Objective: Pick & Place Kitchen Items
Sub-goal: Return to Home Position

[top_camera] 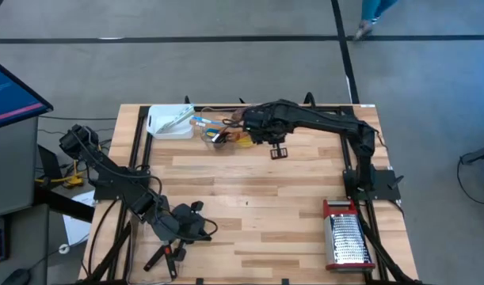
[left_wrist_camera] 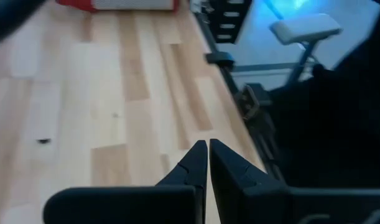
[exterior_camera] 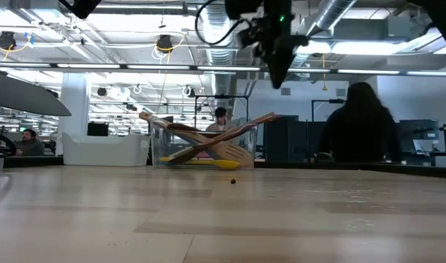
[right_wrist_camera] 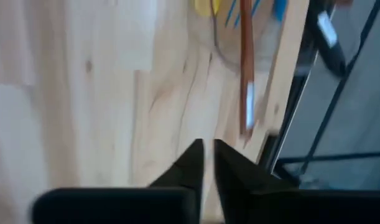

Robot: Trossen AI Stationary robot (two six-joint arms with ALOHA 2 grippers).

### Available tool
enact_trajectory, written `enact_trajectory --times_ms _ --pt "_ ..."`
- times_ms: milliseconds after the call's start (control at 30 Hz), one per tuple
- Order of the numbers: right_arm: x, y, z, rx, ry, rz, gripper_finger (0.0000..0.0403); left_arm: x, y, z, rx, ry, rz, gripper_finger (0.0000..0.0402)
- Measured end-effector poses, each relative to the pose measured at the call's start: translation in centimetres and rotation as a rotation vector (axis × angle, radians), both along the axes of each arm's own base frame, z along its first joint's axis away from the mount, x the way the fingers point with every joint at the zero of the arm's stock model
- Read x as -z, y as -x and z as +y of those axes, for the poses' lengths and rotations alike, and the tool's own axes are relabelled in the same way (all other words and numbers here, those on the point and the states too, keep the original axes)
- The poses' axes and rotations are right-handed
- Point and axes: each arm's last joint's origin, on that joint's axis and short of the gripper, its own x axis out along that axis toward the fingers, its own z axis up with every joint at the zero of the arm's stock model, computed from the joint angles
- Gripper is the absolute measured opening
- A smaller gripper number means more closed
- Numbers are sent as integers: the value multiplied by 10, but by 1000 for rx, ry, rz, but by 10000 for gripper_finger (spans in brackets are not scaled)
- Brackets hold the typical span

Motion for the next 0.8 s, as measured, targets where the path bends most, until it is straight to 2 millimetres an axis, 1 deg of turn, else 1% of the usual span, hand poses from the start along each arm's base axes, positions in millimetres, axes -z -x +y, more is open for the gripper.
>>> enact_trajectory --times_ms 67,167,267,367,433,533,633,700,800 --pt "-13 11 4 44 -19 -10 8 0 0 1 -33 -19 -14 3" --pt "-33 30 8 101 -121 -107 10 0 -1 3 -93 -52 -37 3" --pt "-51 51 14 105 -193 -228 3 -1 -1 5 -140 -76 -57 3" --pt "-66 75 23 92 -201 -365 4 -1 -1 5 -126 -116 -70 3" --pt "-72 93 29 94 -203 -457 2 -1 -1 5 -95 -165 -83 3" --pt "-72 116 39 98 -206 -593 2 -1 -3 6 -75 -220 -98 3" --pt "-64 136 52 94 -226 -719 1 -1 -6 11 -100 -241 -108 3" --pt "-53 148 61 77 -244 -772 1 -1 -10 17 -128 -247 -109 3" --pt "-32 160 72 50 -256 -856 1 -2 -18 28 -152 -293 -116 3"
